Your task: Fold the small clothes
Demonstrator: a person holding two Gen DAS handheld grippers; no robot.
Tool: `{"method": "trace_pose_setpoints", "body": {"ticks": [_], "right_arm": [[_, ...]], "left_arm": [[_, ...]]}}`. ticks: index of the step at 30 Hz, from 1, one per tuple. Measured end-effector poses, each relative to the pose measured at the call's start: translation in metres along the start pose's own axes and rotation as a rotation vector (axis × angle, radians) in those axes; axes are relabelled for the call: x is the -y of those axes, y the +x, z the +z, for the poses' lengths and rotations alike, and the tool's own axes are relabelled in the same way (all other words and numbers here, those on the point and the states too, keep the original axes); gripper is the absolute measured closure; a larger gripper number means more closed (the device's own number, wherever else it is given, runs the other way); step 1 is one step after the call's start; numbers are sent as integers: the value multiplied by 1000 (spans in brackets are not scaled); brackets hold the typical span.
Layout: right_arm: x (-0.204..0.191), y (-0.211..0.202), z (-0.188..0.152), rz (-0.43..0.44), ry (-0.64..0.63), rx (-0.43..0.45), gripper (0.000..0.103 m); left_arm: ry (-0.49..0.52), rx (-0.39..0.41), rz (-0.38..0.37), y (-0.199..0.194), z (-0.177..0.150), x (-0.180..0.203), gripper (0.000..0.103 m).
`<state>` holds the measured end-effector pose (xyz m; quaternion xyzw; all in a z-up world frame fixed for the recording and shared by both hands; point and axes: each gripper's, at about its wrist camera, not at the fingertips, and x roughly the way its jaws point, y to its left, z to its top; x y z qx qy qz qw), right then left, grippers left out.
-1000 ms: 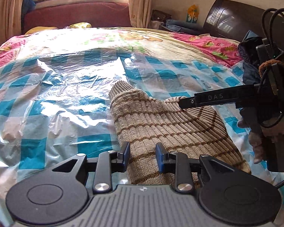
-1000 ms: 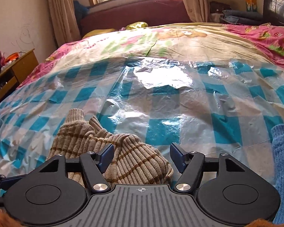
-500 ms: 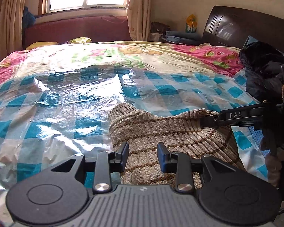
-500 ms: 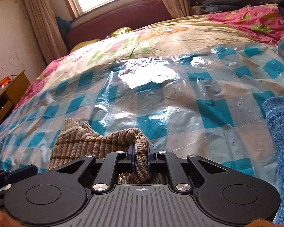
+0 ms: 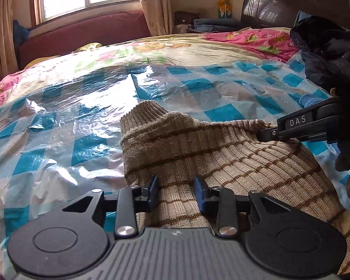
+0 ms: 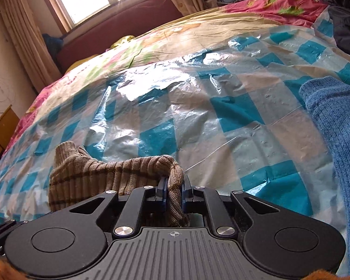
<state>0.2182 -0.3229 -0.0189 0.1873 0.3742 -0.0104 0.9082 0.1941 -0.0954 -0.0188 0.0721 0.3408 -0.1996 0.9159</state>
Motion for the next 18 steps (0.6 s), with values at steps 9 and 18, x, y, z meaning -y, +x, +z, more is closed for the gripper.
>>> {"method": "trace_pose_setpoints", "body": {"ticks": [9,18], "right_arm": [[-14,-54,10,14,-78,107,56],[-4,-17,-24,7,-84,-46,46]], "left_arm": [[-98,30,-19,-38,2,-30,62],[-191,-27,-29,-36,-12,-49,58]]}}
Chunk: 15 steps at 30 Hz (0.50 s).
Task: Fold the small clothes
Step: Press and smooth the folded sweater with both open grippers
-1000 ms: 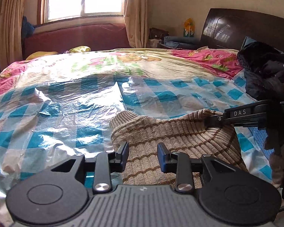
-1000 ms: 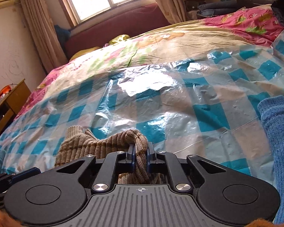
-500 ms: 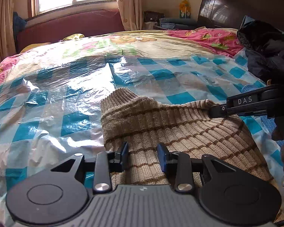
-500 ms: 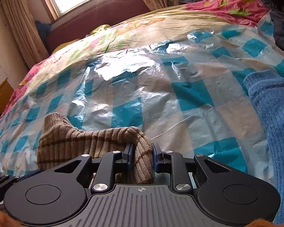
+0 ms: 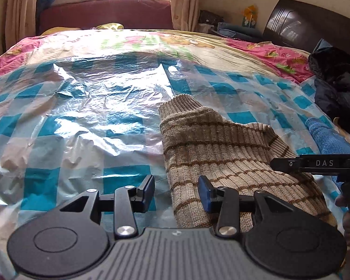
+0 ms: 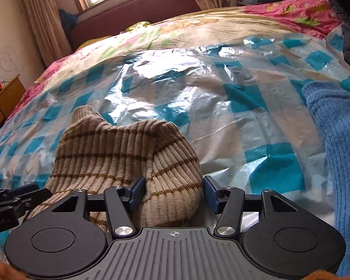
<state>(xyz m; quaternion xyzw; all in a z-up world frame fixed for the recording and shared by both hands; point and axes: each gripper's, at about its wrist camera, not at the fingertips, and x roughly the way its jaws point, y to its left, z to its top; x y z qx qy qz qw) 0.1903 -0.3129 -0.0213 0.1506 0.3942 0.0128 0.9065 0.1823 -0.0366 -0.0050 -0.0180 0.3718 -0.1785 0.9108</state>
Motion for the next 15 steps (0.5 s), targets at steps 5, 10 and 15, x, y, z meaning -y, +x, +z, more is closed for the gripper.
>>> {"method": "trace_pose_setpoints", "body": {"ticks": [5,10,15], "right_arm": [[0,-17,4,-1,11,1,44],[-3,-42,-1,115,65,3,41],[-2,-18,-9,120,86,-89,37]], "left_arm": [[-49,-11,-43,-8,2,-10,57],[-132,-46,-104,-8,-7,-20,56],[-164,-103,-156,12,-4,-19,51]]}}
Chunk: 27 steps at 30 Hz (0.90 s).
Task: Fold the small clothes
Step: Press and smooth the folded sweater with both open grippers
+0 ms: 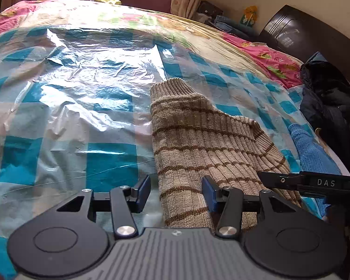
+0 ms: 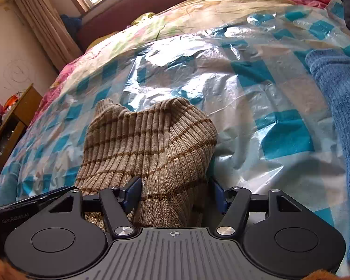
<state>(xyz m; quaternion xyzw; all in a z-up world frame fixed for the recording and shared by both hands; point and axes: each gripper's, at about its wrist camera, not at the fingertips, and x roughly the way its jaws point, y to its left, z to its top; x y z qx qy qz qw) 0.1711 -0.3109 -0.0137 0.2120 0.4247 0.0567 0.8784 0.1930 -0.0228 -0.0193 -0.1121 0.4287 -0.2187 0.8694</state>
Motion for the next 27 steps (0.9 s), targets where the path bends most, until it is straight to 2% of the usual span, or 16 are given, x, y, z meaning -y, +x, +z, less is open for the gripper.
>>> {"method": "trace_pose_setpoints", "body": {"ticks": [3,5,10,13,15,18,20,24,27], "right_arm": [[9,8,-2,54,86,-15,36],[8,11,-3,89,104,-26,40],[-15,13,-16,145,99,-46,46],[-29,9,-23,200,89,-64,49],[-31,8,-27,174,75,-61,50],[-28,3,-24,78,30,-18,50],[-25,-8,-15,67,25,-4,49],[-41,-37,6,-13,-125,137,47],[-59,-31,24,28,-188,155,47]], "left_arm": [[-101,-37,-73,8,1,-12,52],[-94,-33,-83,4,-1,-9,53],[0,-15,-38,-24,-11,-6,53],[36,11,44,-38,-16,-14,53],[51,21,82,-38,-16,-16,53],[56,37,80,-37,-11,-11,53],[97,76,98,-41,-7,-4,53],[152,155,121,-44,7,6,53],[193,176,137,-31,17,10,53]]}}
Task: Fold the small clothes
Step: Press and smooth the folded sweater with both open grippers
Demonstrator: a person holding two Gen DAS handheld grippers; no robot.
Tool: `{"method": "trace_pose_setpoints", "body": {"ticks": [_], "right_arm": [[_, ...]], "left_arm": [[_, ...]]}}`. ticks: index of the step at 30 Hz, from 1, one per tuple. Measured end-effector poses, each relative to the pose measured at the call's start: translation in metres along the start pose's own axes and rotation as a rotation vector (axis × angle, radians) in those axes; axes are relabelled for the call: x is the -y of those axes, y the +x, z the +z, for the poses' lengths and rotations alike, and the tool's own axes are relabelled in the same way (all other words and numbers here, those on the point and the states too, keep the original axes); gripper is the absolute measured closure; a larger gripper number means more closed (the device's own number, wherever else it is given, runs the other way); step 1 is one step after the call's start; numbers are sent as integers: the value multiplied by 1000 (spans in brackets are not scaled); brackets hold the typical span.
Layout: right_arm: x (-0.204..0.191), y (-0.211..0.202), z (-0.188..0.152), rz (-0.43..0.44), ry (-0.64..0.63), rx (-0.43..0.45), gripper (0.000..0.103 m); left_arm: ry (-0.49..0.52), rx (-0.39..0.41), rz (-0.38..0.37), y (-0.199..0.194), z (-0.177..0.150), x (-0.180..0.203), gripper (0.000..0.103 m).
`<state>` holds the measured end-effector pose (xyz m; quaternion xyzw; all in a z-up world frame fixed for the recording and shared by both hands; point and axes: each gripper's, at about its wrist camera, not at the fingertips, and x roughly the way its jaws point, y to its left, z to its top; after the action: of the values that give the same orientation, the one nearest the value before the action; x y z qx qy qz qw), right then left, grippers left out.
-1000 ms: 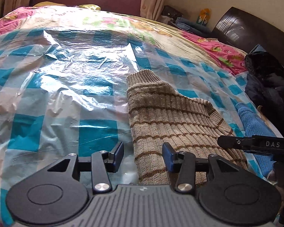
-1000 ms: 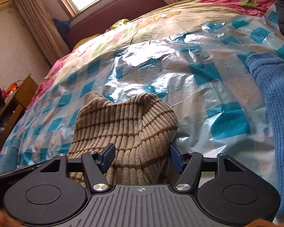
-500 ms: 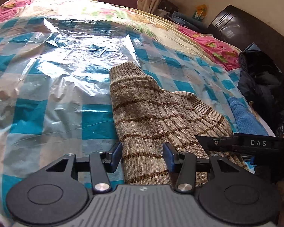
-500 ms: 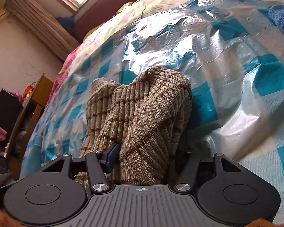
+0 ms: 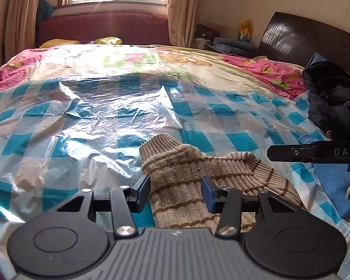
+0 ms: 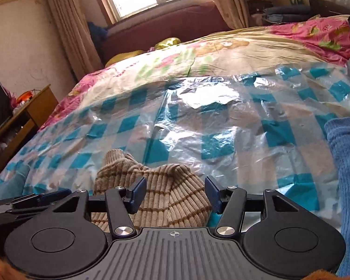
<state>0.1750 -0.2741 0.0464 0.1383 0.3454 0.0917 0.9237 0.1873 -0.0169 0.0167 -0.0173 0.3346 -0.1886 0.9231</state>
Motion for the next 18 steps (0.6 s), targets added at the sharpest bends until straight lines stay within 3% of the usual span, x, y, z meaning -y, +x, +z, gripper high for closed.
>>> {"method": "trace_pose_setpoints", "body": {"ticks": [5,9,15,16,18], "right_arm": [[-37,44,9,91,-152,-43,49],[-42,86,19,131,-194,-111,48],[-48,115,24,246,-231,-224,45],[-49,120,23,250,-237,-249,47],[-53,124,21,220,-252,-282,76]], "left_arm": [[17,10,36,17,11,-4,53],[23,-5,41,19,7,-7,53],[21,-28,35,20,-3,-7,53],[19,-27,34,18,-3,-7,53],[21,-16,36,14,-2,-7,53]]}}
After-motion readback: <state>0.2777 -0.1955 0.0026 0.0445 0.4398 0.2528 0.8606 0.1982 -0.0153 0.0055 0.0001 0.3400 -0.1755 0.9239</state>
